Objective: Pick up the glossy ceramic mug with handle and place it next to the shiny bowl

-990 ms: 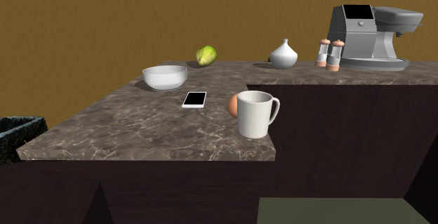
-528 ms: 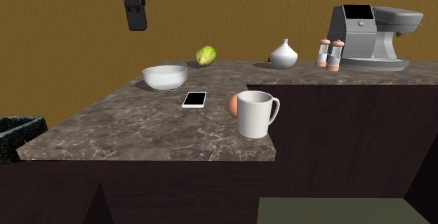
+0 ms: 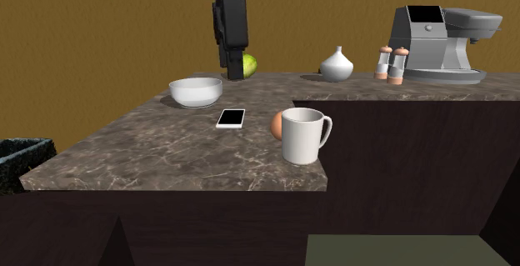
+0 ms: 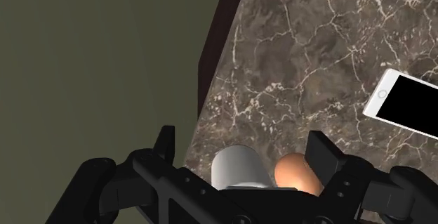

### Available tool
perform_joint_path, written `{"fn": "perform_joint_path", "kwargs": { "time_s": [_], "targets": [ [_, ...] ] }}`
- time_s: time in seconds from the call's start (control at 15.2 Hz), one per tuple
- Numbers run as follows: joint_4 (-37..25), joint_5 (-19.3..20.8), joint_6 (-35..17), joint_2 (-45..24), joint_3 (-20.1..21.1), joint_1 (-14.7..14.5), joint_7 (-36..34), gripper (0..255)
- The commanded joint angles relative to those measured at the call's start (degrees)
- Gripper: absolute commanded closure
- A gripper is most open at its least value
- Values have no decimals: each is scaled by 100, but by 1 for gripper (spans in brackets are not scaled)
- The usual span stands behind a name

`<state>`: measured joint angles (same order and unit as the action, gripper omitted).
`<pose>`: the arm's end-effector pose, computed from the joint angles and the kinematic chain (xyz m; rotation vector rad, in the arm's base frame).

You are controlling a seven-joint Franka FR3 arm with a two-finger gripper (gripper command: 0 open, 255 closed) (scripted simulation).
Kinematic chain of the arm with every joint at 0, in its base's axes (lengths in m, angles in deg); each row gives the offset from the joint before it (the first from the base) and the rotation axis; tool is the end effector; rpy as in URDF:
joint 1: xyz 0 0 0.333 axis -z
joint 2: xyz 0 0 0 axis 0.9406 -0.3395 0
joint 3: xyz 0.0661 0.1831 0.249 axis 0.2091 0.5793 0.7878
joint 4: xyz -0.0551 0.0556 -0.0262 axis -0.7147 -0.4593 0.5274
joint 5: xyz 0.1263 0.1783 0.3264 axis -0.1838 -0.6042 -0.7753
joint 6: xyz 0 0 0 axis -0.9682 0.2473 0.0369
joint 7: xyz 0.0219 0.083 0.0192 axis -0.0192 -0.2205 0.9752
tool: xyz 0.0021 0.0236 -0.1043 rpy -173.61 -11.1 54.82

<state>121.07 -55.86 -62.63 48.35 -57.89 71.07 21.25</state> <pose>0.5011 0.0040 0.4808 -3.1037 -0.0084 -0.0404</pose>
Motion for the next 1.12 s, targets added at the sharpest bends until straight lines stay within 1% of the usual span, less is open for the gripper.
{"fn": "perform_joint_path", "kwargs": {
  "time_s": [0.0,0.4,0.73,1.06],
  "targets": [
    [-266,-10,-205,-460,8,2,-57,0],
    [-1227,-37,-576,-1769,0,7,-194,0],
    [-2235,-60,-686,-2869,-16,12,-298,0],
    [-2082,-66,-1009,-3038,-10,2,-295,0]
  ]
}}
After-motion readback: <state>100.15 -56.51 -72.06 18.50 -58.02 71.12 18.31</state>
